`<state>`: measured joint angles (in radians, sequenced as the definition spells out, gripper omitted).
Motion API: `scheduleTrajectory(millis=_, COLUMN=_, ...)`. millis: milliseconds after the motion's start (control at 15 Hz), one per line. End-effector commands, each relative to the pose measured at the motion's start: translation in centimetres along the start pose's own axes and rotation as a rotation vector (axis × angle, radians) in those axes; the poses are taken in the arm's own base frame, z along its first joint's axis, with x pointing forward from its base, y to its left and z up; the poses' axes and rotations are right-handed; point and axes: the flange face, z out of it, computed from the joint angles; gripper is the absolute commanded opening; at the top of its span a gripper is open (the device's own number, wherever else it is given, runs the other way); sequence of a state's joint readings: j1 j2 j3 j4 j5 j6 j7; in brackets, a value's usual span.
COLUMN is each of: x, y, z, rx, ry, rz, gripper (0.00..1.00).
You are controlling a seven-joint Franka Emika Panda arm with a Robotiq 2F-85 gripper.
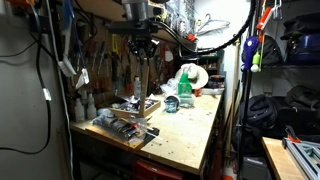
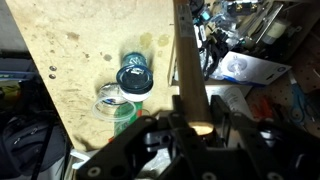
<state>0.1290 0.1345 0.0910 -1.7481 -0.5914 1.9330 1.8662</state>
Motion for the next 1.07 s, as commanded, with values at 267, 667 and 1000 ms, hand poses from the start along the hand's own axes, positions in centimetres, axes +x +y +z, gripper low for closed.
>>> scheduleTrajectory(millis=267, x=-1.6, y=-2.2, z=-0.7, rx=-0.015, ry=0.059, rz=0.054, gripper=0.08)
scheduleTrajectory(millis=667, x=-2.5, y=-4.4, z=-0.4, rx=0.008, ry=0.112, rz=0.105, gripper=0.08)
scheduleTrajectory(millis=1000, x=-3.0, y=-5.8, z=-0.3, rx=0.003, ry=0.129, rz=0.125, gripper=0.08)
